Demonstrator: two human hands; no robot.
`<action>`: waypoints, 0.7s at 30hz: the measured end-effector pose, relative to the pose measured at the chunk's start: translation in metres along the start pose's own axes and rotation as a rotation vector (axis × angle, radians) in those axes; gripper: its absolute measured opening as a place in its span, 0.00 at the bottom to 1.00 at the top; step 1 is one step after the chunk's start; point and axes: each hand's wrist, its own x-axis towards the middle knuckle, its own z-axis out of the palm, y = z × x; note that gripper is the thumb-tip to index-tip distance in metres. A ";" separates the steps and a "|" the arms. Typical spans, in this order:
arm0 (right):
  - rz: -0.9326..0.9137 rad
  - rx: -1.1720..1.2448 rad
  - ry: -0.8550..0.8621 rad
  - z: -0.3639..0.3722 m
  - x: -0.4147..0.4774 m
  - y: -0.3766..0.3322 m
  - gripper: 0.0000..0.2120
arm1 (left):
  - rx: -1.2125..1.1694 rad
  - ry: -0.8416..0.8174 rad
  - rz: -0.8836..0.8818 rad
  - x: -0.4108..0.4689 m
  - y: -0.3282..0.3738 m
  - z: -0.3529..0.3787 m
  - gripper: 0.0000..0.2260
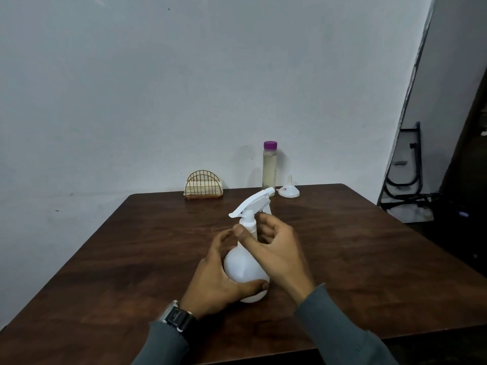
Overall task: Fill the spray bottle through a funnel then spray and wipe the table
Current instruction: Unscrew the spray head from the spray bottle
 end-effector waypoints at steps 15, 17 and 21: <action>0.037 0.039 -0.097 -0.010 0.004 0.000 0.22 | 0.011 -0.020 -0.017 0.001 -0.001 -0.001 0.56; 0.009 0.035 -0.023 -0.005 0.003 -0.002 0.12 | 0.012 -0.013 -0.014 0.000 -0.001 -0.001 0.53; -0.103 -0.118 0.054 0.001 0.002 -0.002 0.08 | 0.000 -0.003 -0.020 0.000 -0.001 0.000 0.54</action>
